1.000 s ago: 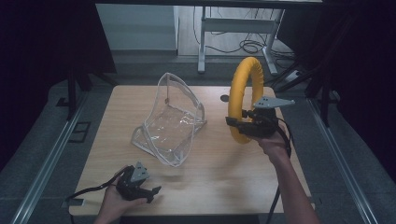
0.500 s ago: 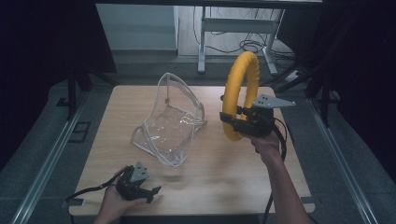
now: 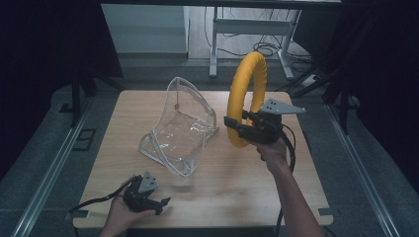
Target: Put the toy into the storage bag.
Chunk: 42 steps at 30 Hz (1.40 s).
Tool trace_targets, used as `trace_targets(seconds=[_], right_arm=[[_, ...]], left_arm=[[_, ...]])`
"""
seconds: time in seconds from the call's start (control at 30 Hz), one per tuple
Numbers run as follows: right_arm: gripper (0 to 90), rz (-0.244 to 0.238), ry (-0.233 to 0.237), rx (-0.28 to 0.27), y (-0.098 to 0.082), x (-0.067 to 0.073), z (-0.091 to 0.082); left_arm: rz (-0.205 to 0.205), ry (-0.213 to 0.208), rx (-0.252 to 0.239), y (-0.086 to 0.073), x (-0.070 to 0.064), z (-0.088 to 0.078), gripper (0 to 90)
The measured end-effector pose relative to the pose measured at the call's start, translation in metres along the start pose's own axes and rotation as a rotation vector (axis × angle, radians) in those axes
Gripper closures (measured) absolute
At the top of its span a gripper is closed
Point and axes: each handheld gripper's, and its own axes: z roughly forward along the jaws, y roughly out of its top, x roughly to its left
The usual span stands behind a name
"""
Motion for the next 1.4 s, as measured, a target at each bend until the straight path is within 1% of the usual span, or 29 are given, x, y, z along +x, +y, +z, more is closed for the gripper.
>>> trace_targets(seconds=[0.17, 0.7, 0.73, 0.97, 1.0, 1.2, 1.33, 1.4], right_arm=[[49.2, -0.015, 0.007, -0.028, 0.002, 0.005, 0.001], [49.1, -0.043, 0.052, -0.086, 0.018, 0.023, 0.002], [49.1, -0.047, 0.059, -0.092, 0.019, 0.024, 0.002], [49.0, -0.049, 0.07, -0.115, 0.028, 0.03, 0.007], [49.0, -0.058, 0.073, -0.12, 0.029, 0.031, 0.008], [49.0, -0.072, 0.091, -0.129, 0.035, 0.038, 0.014], [49.0, -0.071, 0.094, -0.128, 0.038, 0.04, 0.014], [49.0, -0.079, 0.096, -0.131, 0.04, 0.041, 0.015]], left_arm=[[0.0, 0.001, 0.001, 0.0, 0.0, -0.001, 15.4], [0.004, -0.002, 0.005, 0.0, 0.0, 0.0, 15.3], [0.006, -0.002, 0.008, 0.0, 0.0, 0.0, 15.3], [0.009, -0.004, 0.011, 0.0, 0.001, 0.0, 15.2], [0.008, -0.003, 0.01, 0.0, 0.001, 0.0, 15.2], [0.011, -0.004, 0.011, 0.0, 0.001, -0.001, 15.2], [0.01, -0.001, 0.01, 0.0, 0.001, -0.001, 15.2], [0.011, -0.003, 0.011, 0.0, 0.001, -0.001, 15.2]])
